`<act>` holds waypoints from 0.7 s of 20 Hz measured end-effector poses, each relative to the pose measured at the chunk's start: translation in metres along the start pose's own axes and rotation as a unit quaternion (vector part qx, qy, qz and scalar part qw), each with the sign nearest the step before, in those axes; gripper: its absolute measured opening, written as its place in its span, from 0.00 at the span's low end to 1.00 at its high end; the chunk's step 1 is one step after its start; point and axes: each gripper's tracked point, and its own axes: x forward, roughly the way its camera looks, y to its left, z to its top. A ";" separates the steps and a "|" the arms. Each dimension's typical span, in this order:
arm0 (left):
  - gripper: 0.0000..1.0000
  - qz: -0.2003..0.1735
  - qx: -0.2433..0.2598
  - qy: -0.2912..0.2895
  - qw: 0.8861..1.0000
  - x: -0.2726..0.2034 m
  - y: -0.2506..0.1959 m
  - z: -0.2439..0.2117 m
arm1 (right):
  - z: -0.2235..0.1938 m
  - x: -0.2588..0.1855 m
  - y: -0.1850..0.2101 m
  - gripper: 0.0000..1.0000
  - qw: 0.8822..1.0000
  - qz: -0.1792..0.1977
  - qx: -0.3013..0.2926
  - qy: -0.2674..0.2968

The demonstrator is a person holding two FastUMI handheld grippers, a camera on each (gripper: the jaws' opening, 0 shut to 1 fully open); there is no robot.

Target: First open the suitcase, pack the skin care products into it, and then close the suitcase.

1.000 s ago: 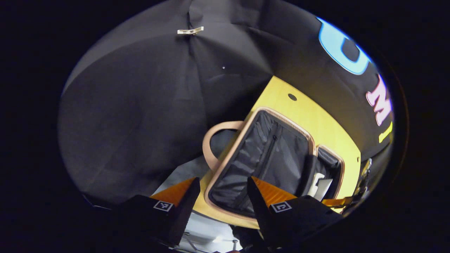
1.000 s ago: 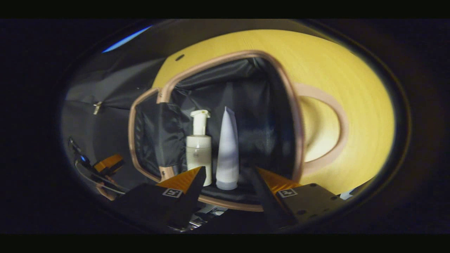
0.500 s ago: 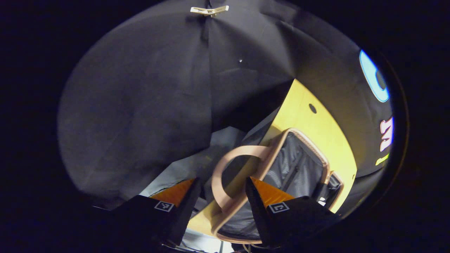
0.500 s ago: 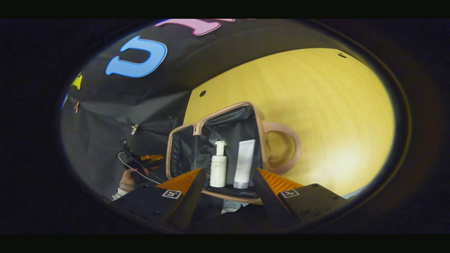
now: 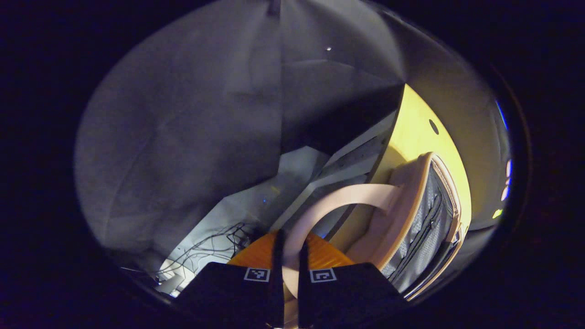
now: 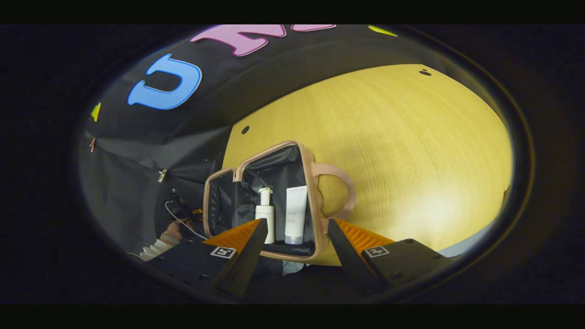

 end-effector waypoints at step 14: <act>0.06 -0.069 0.105 -0.134 0.983 -0.144 -0.062 0.018 | -0.009 -0.013 0.018 0.85 0.999 0.030 -0.043 -0.013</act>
